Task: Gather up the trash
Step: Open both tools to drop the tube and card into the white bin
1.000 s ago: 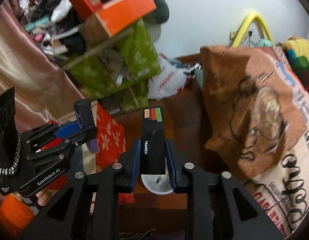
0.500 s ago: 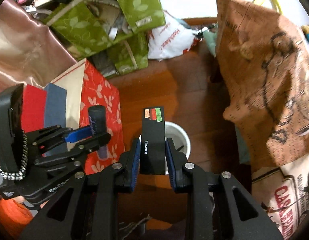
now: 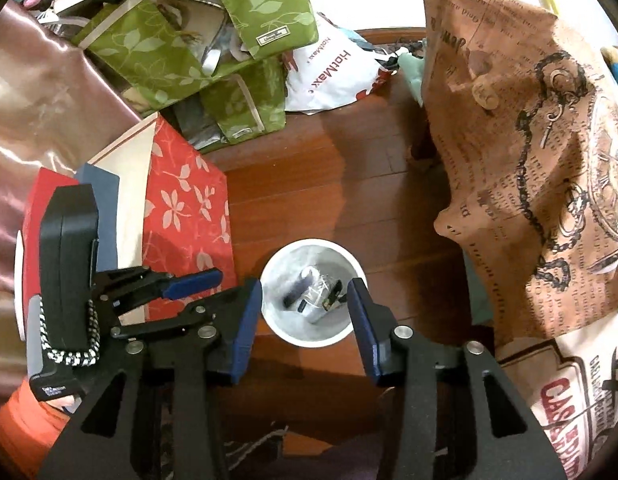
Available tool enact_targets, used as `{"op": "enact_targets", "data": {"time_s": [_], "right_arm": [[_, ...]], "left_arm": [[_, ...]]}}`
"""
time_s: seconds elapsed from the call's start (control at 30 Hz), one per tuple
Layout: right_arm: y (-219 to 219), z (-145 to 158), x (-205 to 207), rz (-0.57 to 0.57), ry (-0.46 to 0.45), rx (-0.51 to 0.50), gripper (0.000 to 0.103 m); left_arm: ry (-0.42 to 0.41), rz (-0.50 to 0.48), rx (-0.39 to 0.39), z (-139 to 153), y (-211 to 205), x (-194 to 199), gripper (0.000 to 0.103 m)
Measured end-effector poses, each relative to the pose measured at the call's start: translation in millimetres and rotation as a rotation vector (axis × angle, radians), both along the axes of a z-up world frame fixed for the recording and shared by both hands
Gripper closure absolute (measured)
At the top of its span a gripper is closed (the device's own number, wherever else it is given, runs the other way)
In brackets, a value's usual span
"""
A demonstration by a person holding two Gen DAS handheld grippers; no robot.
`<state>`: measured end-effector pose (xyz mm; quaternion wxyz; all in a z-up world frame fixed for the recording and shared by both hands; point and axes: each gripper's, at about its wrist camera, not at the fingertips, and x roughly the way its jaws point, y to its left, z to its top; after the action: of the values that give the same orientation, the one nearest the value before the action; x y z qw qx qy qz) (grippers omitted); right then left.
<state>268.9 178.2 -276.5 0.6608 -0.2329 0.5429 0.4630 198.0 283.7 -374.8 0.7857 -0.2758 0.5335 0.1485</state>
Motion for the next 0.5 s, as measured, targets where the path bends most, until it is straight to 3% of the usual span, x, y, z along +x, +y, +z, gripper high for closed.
{"op": "enact_targets", "data": {"time_s": [0.27,0.5], "right_arm": [[-16.9,15.1,-1.4,-0.011,-0.033,0.017,0.062],[-42.3,47.3,0.4,-0.053,-0.073,0.074,0.062]], "left_arm": [[-0.039,-0.006,0.063,32.8,-8.4,-5.8,0.077],[-0.101,-0.015,0.159,84.0,-23.1,-13.5,0.077]]}}
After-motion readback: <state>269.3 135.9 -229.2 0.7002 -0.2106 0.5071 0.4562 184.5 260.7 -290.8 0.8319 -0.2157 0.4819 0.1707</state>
